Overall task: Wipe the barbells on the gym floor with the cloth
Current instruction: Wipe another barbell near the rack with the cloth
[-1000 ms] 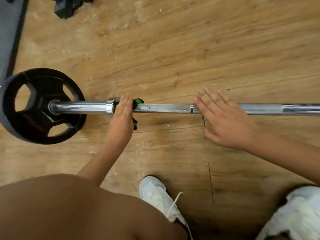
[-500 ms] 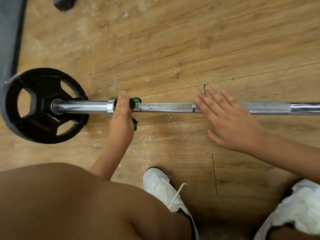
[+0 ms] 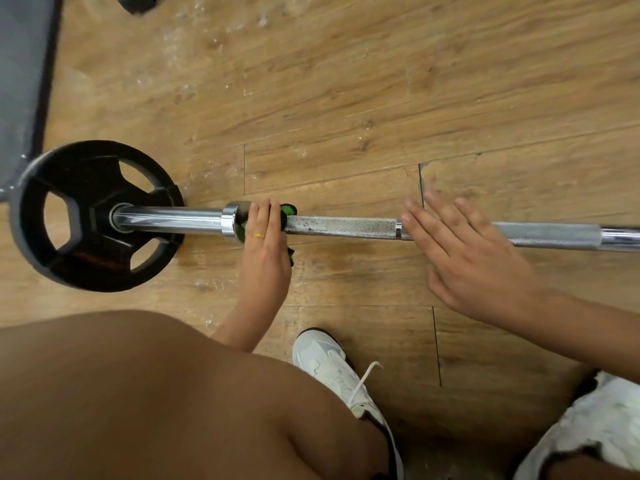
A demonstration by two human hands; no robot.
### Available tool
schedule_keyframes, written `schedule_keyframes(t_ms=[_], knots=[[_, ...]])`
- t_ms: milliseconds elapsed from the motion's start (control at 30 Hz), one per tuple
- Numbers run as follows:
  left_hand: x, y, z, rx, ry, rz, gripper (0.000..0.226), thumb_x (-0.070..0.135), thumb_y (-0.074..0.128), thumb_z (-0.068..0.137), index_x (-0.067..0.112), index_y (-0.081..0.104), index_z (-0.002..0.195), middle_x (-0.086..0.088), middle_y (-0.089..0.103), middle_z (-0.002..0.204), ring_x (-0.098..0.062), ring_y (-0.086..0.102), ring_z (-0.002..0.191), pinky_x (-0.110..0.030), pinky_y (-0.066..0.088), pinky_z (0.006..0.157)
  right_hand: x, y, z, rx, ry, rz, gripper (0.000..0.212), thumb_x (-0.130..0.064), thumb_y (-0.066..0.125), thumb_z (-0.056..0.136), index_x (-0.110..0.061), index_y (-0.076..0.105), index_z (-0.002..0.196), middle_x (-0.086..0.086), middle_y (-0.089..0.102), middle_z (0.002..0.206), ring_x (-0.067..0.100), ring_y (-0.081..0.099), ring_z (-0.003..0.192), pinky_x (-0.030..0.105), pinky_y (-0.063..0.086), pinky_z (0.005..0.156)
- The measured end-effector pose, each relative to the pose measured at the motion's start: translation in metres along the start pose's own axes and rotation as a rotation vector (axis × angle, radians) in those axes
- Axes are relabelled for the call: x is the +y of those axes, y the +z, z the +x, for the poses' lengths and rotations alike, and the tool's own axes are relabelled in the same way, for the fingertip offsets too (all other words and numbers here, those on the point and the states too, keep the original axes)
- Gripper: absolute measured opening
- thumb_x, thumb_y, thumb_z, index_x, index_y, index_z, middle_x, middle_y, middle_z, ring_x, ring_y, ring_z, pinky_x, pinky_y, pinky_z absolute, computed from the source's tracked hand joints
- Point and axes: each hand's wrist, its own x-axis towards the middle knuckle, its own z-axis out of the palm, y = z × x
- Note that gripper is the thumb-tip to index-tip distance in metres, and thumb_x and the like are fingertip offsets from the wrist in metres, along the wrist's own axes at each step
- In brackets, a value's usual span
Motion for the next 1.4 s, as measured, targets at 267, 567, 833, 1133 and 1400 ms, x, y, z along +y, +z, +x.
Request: schedule_keyframes(t_ms=[267,567,833,1133,1400], knots=[[-0.028,-0.008,0.009,-0.071,0.224,-0.077,0.05,0.013,0.036,0.107,0.003,0.026,0.155,-0.019,0.023,0.164,-0.032,0.018,0.153,-0.053,0.014,0.124,-0.005,-0.001,-0.004,-0.004,-0.01,0.024,0.076,-0.03,0.038,0.093,-0.001,0.011,0.159,0.019,0.009,0.166,0.034,0.004,0.155,0.054,0.013,0.124],[-0.031,0.0,0.009,0.054,0.172,-0.2,0.037,0.016,0.039,0.106,0.001,0.051,0.137,-0.01,0.052,0.144,-0.027,0.042,0.142,-0.054,0.025,0.118,-0.001,0.001,-0.004,0.003,-0.019,0.057,0.079,-0.027,0.044,0.089,-0.001,0.017,0.158,0.017,0.016,0.166,0.033,0.011,0.154,0.052,0.015,0.124],[-0.01,0.016,0.025,0.058,0.375,-0.083,0.035,-0.005,0.045,0.1,-0.006,0.053,0.134,-0.022,0.058,0.136,-0.036,0.05,0.131,-0.053,0.037,0.113,0.008,0.001,0.006,-0.005,0.001,0.056,0.079,-0.028,0.045,0.088,-0.001,0.019,0.158,0.018,0.023,0.164,0.034,0.014,0.154,0.052,0.015,0.124],[-0.002,0.018,0.042,0.187,0.11,-0.092,0.034,-0.008,0.048,0.098,-0.007,0.055,0.13,-0.021,0.059,0.128,-0.037,0.052,0.121,-0.057,0.042,0.104,0.024,0.0,0.022,-0.031,0.018,0.071,0.084,-0.037,0.048,0.087,-0.001,0.021,0.157,0.02,0.027,0.162,0.035,0.017,0.153,0.051,0.014,0.124],[-0.015,0.008,0.069,0.163,0.052,-0.051,0.034,-0.006,0.041,0.098,-0.001,0.053,0.129,-0.019,0.058,0.118,-0.034,0.051,0.107,-0.044,0.045,0.092,0.044,0.002,0.037,-0.05,0.016,0.093,0.083,-0.041,0.041,0.088,-0.001,0.021,0.157,0.02,0.031,0.16,0.035,0.02,0.152,0.051,0.017,0.124]])
